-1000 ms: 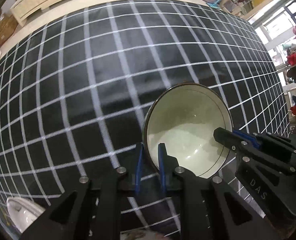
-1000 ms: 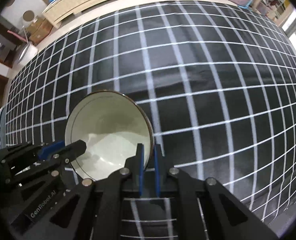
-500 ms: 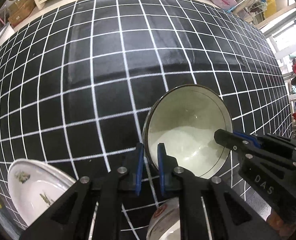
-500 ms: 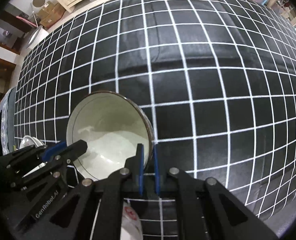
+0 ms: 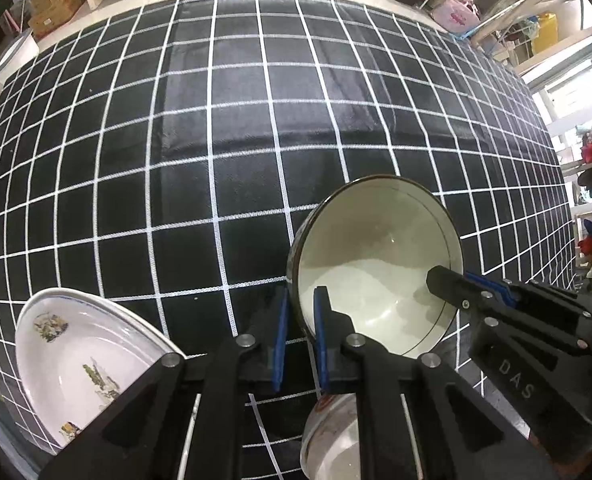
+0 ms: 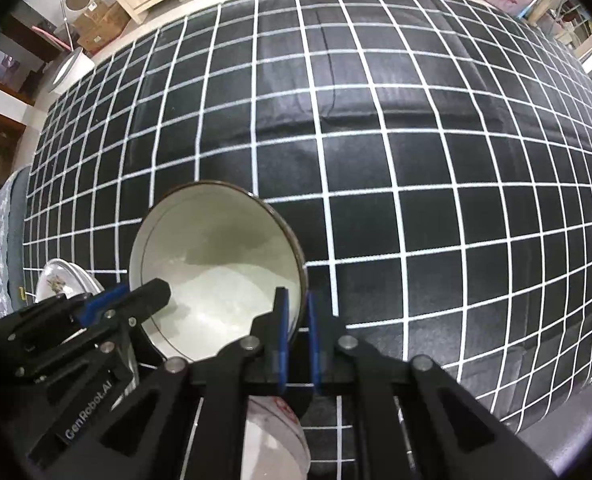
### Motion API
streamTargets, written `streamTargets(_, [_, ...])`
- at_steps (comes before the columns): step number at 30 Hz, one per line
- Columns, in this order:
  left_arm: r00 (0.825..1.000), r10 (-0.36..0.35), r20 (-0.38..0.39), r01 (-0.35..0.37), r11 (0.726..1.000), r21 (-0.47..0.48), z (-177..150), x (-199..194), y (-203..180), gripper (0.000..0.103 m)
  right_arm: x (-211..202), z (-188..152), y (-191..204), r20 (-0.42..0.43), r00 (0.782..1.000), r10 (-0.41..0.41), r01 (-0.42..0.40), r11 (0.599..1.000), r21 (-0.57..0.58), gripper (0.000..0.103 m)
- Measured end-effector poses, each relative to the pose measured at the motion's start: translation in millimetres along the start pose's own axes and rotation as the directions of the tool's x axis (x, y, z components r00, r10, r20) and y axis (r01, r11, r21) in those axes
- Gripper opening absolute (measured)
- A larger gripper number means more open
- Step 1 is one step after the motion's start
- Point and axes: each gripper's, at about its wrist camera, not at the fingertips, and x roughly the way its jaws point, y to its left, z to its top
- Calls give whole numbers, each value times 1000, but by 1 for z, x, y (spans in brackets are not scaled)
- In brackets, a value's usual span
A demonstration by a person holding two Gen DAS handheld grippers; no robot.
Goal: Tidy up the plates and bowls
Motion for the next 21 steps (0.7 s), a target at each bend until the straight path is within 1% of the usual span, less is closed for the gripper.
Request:
streamTargets(2, [1000,2,11,-2,1000,1,6,-14,-1,11,-13,4,12,7,1000,-3,3,1000,-4,12])
streamTargets(4, [1000,-1,25,1,1000,3,4,-26,-4,11,-26,1,18,21,1000,-2,2,1000,-7,12])
streamTargets(10, [998,-8,60,8,1000,10,-15,-58,-14,11,-60,-12,37,42,999,-5,5,1000,-14,12])
streamTargets(13, [997,-11,72,11,1000,11,-28,-69,-23,11,-79,-29,37,55,998,-6,7,1000,-22,12])
streamTargets(15, [997,-12,77,11,1000,13,-36,-77,-23,11,-88,-40,43,61,998,-5,6,1000,-25,12])
streamTargets(16, [997,-10,75,8,1000,18,-38,-77,-27,11,-94,-49,42,65,998,-7,9,1000,-30,12])
streamTargets(18, [997,-3,73,1,1000,29,-53,-78,-32,11,-103,-68,49,69,997,-19,22,999,-43,12])
streamTargets(21, [998,-10,60,8,1000,23,-68,-76,-30,11,-101,-88,49,55,998,-19,22,999,-43,12])
